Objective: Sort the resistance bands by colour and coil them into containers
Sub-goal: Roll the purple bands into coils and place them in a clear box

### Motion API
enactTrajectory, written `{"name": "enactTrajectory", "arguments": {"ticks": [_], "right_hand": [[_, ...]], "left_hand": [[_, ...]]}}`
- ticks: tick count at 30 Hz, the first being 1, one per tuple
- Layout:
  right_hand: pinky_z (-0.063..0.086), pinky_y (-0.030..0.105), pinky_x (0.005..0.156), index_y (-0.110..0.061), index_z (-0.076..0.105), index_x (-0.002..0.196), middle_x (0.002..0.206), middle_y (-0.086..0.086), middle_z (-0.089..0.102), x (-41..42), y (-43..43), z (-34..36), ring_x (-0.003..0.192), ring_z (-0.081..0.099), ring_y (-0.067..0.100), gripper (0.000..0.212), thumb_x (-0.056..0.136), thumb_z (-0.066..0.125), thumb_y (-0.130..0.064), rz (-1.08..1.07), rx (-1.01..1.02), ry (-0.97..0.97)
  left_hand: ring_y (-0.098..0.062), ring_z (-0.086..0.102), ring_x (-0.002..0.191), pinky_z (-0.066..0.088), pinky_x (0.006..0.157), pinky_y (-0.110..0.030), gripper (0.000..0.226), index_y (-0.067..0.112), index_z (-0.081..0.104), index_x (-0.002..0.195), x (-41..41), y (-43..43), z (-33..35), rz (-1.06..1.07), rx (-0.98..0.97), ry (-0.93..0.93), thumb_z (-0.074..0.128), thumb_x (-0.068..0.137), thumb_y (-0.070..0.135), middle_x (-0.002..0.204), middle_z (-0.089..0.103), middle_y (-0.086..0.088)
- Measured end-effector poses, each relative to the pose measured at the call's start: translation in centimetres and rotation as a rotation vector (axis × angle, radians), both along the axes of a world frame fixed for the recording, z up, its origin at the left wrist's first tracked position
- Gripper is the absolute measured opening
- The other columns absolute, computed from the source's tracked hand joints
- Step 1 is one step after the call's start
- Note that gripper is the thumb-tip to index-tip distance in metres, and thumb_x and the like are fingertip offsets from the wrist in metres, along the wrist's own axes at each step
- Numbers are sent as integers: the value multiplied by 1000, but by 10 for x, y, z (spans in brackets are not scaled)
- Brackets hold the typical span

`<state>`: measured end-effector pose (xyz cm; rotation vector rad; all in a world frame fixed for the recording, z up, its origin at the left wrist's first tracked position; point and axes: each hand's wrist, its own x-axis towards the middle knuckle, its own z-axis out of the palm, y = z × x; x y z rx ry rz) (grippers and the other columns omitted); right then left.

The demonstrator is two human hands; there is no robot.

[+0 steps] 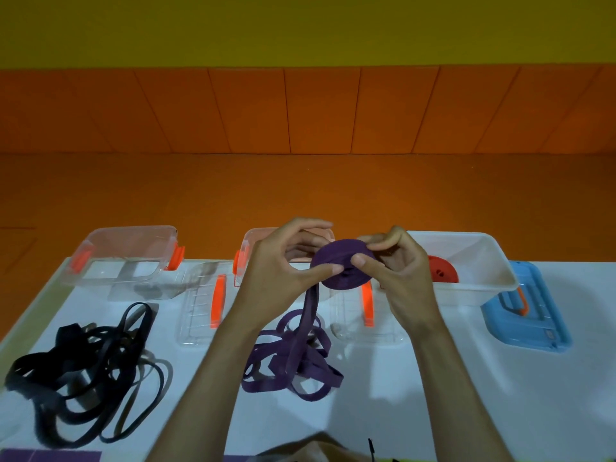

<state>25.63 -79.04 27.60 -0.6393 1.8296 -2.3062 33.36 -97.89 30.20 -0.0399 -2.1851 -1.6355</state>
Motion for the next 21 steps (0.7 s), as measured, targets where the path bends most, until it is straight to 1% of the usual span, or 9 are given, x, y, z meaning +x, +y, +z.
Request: {"name": "enactTrajectory", "arguments": {"ticks": [2,4,7,9,12,14,16,18,21], "right_hand": [[62,35,83,-25,67,85,99,4,76,-1,-1,3,100,75,28,27,74,92,-26,-31,2,24],[64,41,83,-26,70,89,99,4,75,-1,-3,6,100,74,30,27,74,92,-27,-52,7,55],[62,45,89,-32,75,98,104,1,75,0,-9,5,104,73,29,29,75,92,-25,-21,-9,0],[59,43,92,-33,77,103,109,0,76,0,-11,1,110,71,27,28,80,88,-21,61,-11,-72],[59,41,92,-30,77,95,112,3,76,0,-12,2,113,71,26,20,79,88,-24,113,25,-73],[60,48,90,-30,75,87,105,3,77,-2,-11,6,106,73,26,20,75,91,-30,60,50,-20],[59,52,90,-31,75,87,101,0,78,-4,-11,9,103,75,23,20,75,91,-32,-2,80,38],[60,48,91,-33,76,91,102,-3,77,-5,-13,7,105,74,20,19,79,90,-30,-37,52,41],[60,29,88,-37,77,102,110,-8,77,-5,-12,3,110,72,16,20,88,84,-24,-5,50,40]], "left_hand": [[-16,76,104,58,90,-22,57,27,69,126,-1,2,-2,6,91,1,95,77,15,107,79,5],[-18,76,106,59,92,-25,54,25,70,125,-1,0,-5,11,137,-26,94,78,15,109,79,2],[-17,77,103,61,94,-29,51,23,73,119,0,-8,-7,12,93,-67,96,73,19,107,80,5],[-15,79,97,61,89,-26,53,25,73,119,0,-14,-4,9,68,-81,98,72,20,100,82,6],[-13,79,96,60,88,-23,58,33,71,124,-1,-18,1,-21,34,-83,97,74,22,97,82,8],[-14,78,98,59,90,-23,63,36,67,131,-2,-14,-1,-40,29,-89,96,76,25,98,82,7],[-14,77,100,58,91,-21,65,36,65,135,-1,-10,-6,-31,44,-101,95,78,27,100,81,7],[-11,76,101,57,89,-18,64,38,67,132,-1,-9,-10,-11,36,-115,96,76,28,100,78,11],[-14,77,93,58,84,-20,63,39,67,129,-3,-12,-10,-24,49,-112,97,75,23,91,75,9]]}}
